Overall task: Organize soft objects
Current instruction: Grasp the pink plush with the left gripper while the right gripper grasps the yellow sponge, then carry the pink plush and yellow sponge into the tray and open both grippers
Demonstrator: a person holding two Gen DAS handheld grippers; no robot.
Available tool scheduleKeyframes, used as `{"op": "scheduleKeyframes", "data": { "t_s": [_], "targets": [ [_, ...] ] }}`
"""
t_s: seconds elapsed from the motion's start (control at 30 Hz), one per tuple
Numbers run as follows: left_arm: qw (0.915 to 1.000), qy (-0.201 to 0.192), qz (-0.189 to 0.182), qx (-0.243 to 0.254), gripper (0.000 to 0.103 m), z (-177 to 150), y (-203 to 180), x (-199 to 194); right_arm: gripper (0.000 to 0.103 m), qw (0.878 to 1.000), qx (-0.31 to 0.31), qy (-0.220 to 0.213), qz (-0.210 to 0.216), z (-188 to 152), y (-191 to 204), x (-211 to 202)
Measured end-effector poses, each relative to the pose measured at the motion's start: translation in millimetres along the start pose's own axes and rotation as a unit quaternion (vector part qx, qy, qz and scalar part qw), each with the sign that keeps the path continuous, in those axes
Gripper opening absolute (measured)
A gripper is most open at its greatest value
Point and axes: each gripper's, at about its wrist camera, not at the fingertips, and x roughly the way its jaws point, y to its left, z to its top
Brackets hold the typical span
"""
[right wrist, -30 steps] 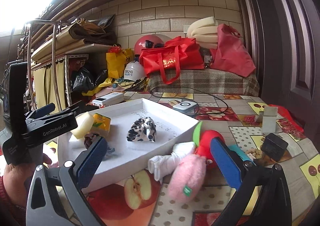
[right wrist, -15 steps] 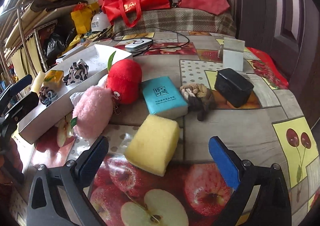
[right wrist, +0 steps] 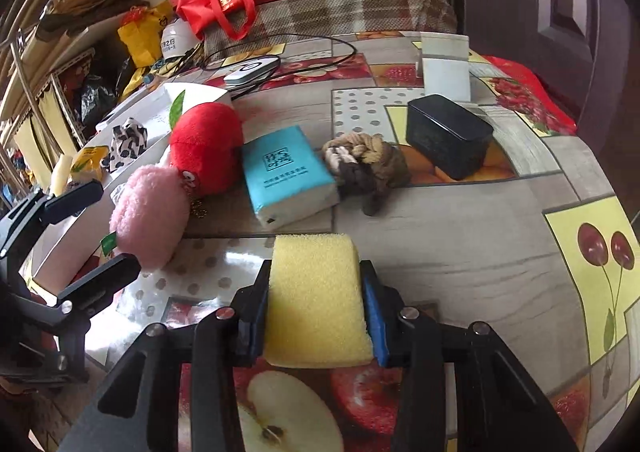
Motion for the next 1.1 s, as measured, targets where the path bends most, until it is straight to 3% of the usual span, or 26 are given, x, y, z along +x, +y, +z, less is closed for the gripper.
{"op": "scheduleKeyframes", "data": {
  "t_s": [0.1,0.13,0.17,0.27,0.43,0.67,0.93,1.1],
  "targets": [
    [0.9990,0.042,0.010,-0.006,0.061,5,-3,22,0.041,1.000,0.007,-0.001,0.004,0,-2,-1],
    [0.9984,0.056,0.010,-0.006,0.049,4,-4,27,0.041,1.000,0.003,-0.001,0.002,-1,0,-1],
    [0.9980,0.063,0.006,-0.005,0.043,4,-4,30,0.041,1.000,-0.001,0.000,0.002,0,2,-1],
    [0.9991,0.039,-0.008,-0.013,0.042,2,-1,20,0.041,1.000,-0.005,-0.001,0.005,0,3,-1],
    [0.9992,-0.040,-0.004,-0.008,0.042,1,-2,-11,0.041,1.000,0.009,-0.013,0.016,1,-3,-5],
    [0.9920,-0.119,0.040,-0.014,0.042,-6,-4,-46,0.041,0.997,0.021,-0.068,0.008,-2,-6,-27],
    [0.9850,-0.140,0.076,-0.067,0.042,-12,15,-54,0.041,0.987,-0.005,-0.159,-0.020,-9,6,-58],
    [0.9826,-0.150,0.068,-0.086,0.042,-17,22,-61,0.041,0.976,-0.043,-0.208,-0.042,-16,22,-73]
  ]
}}
